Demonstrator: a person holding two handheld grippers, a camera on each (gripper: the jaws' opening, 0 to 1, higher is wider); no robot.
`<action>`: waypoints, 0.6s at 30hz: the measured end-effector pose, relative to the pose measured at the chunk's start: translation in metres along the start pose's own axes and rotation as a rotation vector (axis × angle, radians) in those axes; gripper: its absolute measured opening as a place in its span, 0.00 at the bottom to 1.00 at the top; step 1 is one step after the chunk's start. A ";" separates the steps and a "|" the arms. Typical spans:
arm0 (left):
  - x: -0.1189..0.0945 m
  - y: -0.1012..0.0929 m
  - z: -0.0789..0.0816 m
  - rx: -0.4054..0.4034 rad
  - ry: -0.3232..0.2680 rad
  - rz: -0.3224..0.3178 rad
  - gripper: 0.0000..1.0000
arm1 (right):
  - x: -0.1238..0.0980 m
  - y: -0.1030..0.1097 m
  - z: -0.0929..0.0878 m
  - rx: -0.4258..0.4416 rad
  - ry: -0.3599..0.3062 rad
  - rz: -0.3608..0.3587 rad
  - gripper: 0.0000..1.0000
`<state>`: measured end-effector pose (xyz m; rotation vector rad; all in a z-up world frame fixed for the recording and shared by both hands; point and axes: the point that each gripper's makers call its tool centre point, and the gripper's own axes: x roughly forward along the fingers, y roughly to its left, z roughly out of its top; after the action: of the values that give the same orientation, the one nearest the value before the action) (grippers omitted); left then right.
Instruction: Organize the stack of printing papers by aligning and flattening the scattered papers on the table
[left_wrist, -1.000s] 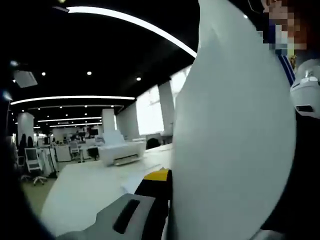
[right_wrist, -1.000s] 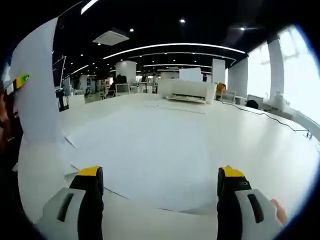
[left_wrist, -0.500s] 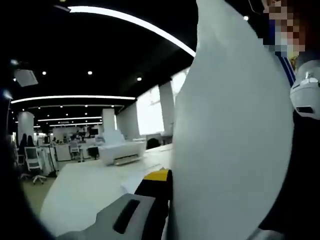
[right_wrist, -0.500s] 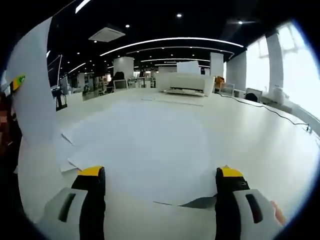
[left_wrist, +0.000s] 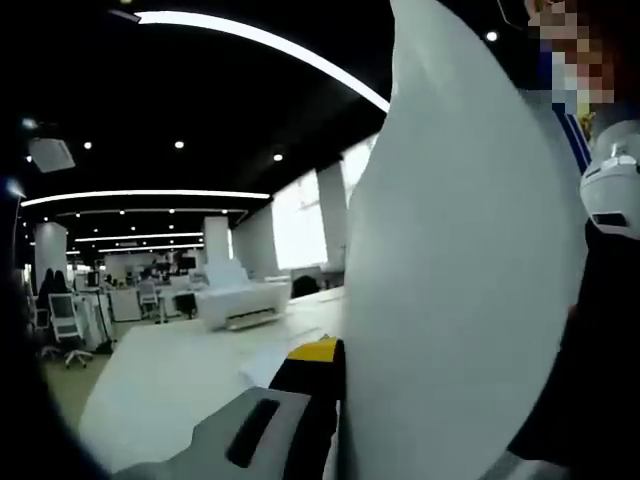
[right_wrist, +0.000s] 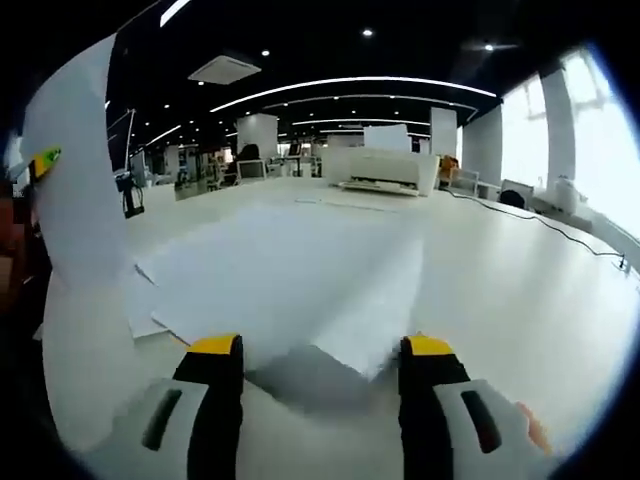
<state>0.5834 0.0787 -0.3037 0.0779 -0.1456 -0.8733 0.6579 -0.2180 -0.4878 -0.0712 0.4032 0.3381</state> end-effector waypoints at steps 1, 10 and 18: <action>0.000 0.000 0.000 0.000 0.000 0.000 0.06 | 0.000 0.000 0.001 -0.015 -0.003 -0.001 0.43; 0.000 0.001 -0.001 -0.002 0.001 0.001 0.06 | 0.001 0.007 0.002 -0.052 -0.008 0.024 0.24; 0.001 0.000 -0.001 -0.004 0.001 -0.003 0.06 | 0.001 0.012 0.002 -0.057 -0.007 0.043 0.15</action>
<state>0.5838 0.0782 -0.3043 0.0752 -0.1428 -0.8760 0.6550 -0.2061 -0.4864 -0.1174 0.3882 0.3924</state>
